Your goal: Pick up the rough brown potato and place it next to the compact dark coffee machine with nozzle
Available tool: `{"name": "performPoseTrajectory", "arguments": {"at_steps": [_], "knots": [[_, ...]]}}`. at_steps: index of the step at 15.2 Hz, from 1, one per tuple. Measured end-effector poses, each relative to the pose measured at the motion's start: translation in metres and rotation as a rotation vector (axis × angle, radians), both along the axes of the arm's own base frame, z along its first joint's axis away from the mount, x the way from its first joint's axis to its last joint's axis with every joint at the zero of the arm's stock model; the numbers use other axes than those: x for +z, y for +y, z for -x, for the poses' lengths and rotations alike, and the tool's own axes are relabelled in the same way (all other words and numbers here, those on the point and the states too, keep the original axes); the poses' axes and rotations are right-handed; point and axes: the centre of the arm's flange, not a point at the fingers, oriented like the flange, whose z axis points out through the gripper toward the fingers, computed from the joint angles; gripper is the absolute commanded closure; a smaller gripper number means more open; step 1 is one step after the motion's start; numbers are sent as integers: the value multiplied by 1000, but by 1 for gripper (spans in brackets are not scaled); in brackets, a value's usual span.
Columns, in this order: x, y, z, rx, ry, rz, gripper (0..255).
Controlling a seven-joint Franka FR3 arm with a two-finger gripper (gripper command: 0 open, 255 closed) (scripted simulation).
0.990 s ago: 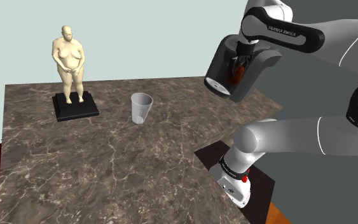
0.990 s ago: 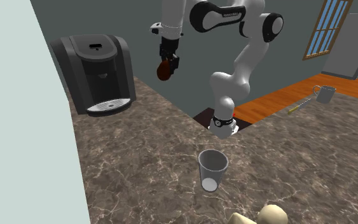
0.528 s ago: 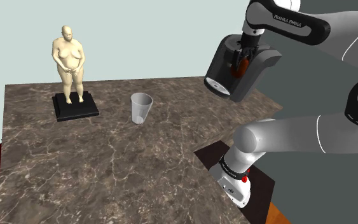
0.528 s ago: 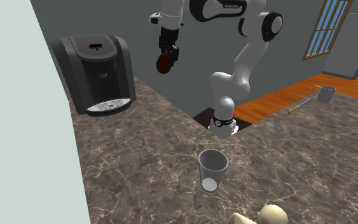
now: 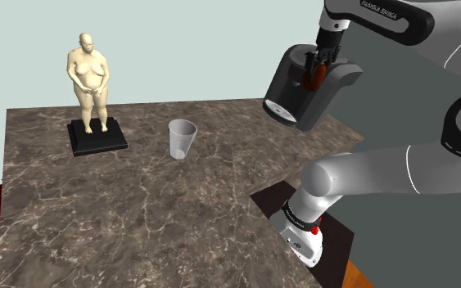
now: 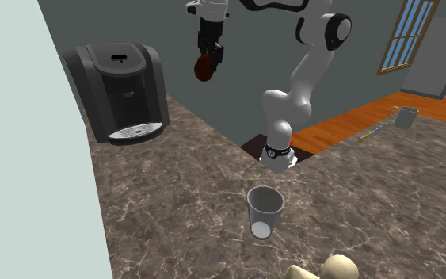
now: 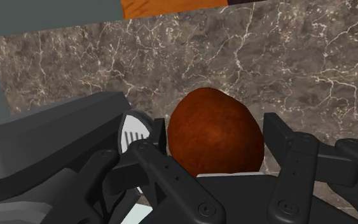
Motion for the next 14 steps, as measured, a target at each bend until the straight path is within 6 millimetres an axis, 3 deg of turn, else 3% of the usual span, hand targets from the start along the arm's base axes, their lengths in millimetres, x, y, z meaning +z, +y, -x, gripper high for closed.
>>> {"name": "performPoseTrajectory", "arguments": {"at_steps": [14], "knots": [[74, -2, -2, 0, 0, 0, 255]]}}
